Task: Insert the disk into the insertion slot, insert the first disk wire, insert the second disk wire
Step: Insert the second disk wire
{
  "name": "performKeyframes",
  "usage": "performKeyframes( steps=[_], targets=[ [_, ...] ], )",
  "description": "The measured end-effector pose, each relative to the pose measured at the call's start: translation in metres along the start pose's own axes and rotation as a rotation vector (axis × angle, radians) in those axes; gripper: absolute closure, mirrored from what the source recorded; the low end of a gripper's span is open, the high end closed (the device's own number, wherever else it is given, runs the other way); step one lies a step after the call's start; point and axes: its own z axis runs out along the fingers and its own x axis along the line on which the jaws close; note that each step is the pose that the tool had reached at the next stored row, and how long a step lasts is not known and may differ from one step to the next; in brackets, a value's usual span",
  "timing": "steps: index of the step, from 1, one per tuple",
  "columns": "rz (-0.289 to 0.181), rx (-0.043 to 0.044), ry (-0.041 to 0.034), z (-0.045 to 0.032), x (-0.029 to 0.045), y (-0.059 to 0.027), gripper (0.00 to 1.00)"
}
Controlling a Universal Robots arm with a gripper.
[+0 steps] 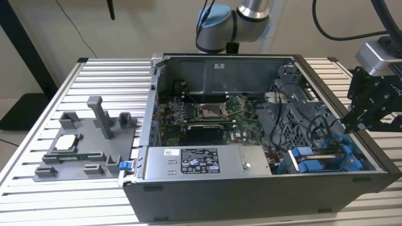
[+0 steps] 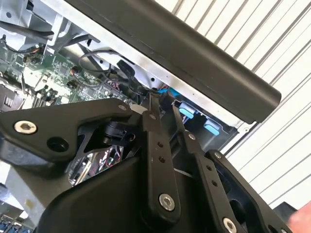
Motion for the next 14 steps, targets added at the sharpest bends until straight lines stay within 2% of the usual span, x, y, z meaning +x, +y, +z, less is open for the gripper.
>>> performKeyframes(
  steps=[4, 7, 12, 14],
  targets=[
    [0.000, 0.0001, -0.0050, 0.0028, 0.0013, -0.0003, 0.00],
    [0.000, -0.0003, -0.0179, 0.0036, 0.0052, -0.0026, 0.00],
    [0.001, -0.0038, -0.0208, 0.0020, 0.0145, -0.0046, 0.00],
    [0.001, -0.0038, -0.0273, 0.0035, 0.0151, -0.0047, 0.00]
  ],
)
